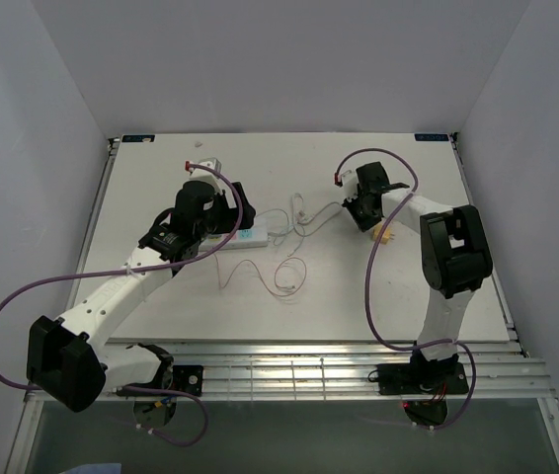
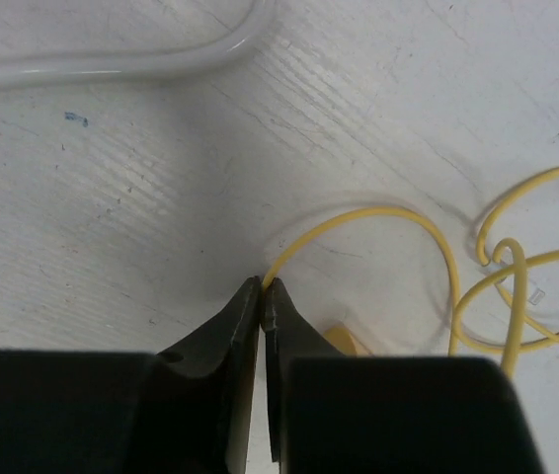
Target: Insert the plug
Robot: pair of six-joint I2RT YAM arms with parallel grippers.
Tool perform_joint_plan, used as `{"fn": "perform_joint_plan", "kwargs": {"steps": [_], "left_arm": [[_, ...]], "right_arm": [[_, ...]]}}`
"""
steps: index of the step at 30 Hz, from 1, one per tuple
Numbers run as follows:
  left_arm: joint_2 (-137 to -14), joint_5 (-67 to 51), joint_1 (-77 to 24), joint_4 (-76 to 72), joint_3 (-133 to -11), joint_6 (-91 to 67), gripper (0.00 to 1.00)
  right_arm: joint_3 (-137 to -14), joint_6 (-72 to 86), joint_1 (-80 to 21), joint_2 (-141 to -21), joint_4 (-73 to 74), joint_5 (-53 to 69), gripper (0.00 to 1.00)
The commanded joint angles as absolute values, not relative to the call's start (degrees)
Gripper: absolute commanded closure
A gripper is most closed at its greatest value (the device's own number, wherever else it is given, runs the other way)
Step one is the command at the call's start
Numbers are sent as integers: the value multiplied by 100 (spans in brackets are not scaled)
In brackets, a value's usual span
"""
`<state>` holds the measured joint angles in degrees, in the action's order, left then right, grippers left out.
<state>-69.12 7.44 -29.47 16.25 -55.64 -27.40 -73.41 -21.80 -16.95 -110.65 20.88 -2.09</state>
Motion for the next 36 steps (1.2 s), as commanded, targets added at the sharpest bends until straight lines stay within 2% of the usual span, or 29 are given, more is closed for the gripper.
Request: {"fn": "perform_joint_plan", "kwargs": {"steps": [1,6,10,11,14,19,24,26,30,32,34,36], "left_arm": [[-6838,730,-2971,1538,-5528,-2689,2],[-6750,353,-2971,1433,-5449,-2698,2],[-6619,-841,-2971,1012,-5230,-2523,2],[-6531,-1618,-2979,663,-5047,-2470,2],[-6451,-2729,-3049,-180,-4773,-2584,2],[-6705,-2698,-3655,-737,-4719,-2462,2],[-7434,-3005,-4375,-1081,-5150,-2022,2],[-7567,-2831,-4630,-1107,-5387,-1803,2],[-7892,-998,-5569,-1195,-5669,-1609,2],[-8112,312,-5800,-1274,-5809,-1617,2],[-8322,1138,-6029,-1344,-5897,-1626,2],[-8437,1483,-6143,-1432,-5985,-1661,2]], "right_arm": [[-7173,-1882,-1670,-10848,2058,-89,92],[-6681,-1100,-1670,-9776,1478,553,92],[-6039,-81,-1670,-8284,792,984,92],[-5786,434,-1670,-8053,556,1184,92],[-5372,1191,-1679,-7174,98,1782,92],[-4712,2196,-1705,-6032,-710,2249,92],[-4544,2933,-1723,-5529,-1124,3251,92],[-4561,3111,-1723,-5292,-907,3060,92],[-4421,3611,-1749,-4931,-800,2646,92],[-4368,3761,-1775,-4773,-800,2523,92],[-4351,3814,-1775,-4668,-703,2435,92],[-4351,3850,-1784,-4615,-563,2338,92]]}}
